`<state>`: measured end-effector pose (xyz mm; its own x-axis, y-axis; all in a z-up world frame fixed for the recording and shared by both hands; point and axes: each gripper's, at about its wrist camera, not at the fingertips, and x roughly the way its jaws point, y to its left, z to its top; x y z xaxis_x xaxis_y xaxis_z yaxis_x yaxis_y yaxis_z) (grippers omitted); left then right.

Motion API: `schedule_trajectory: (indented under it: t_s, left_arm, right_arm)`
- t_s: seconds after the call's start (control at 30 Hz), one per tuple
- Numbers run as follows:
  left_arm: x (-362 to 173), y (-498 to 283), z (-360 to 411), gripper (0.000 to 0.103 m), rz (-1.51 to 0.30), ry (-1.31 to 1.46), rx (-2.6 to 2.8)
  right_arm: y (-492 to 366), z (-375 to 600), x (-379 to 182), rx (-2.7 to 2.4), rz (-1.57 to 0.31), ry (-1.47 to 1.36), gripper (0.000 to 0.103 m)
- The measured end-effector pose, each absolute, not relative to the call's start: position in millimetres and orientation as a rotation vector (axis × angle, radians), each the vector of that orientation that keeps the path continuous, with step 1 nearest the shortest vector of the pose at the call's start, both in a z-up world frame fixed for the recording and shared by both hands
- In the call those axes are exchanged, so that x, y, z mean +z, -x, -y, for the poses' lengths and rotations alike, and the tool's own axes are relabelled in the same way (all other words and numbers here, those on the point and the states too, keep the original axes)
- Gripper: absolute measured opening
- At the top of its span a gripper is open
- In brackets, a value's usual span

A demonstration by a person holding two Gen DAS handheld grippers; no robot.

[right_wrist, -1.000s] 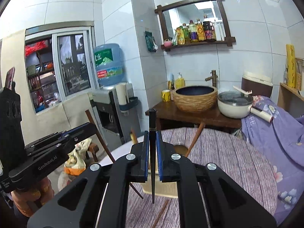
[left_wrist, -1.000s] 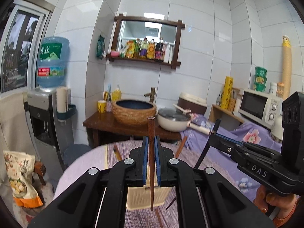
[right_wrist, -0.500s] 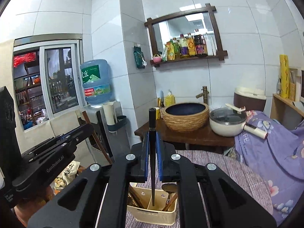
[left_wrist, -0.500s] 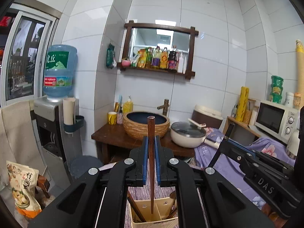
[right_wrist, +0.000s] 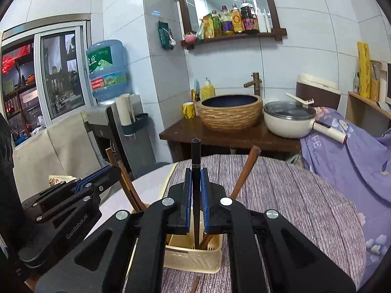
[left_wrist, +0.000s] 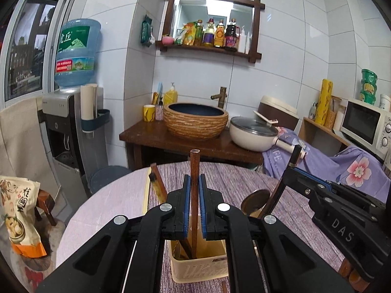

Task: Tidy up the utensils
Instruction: 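Lower the chopsticks into the holder and open both tools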

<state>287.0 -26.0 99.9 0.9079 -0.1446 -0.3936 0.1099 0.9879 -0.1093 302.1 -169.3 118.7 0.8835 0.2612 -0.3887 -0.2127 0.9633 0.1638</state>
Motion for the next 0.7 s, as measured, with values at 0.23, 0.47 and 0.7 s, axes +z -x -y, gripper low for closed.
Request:
schedule_trajectory:
  t_s: [0.23, 0.47, 0.7]
  left_arm:
    - [78, -289, 27, 0.007, -0.435, 0.053, -0.121]
    - [74, -280, 23, 0.050, -0.410, 0.056, -0.120]
    - [71, -267, 17, 0.063, -0.392, 0.048, -0.112]
  right_arm:
    - [-304, 173, 105, 0.234, -0.420, -0.105, 0.008]
    - [-298, 175, 101, 0.234, -0.411, -0.095, 0.009]
    - [-283, 184, 102, 0.207, -0.349, -0.109, 0.055]
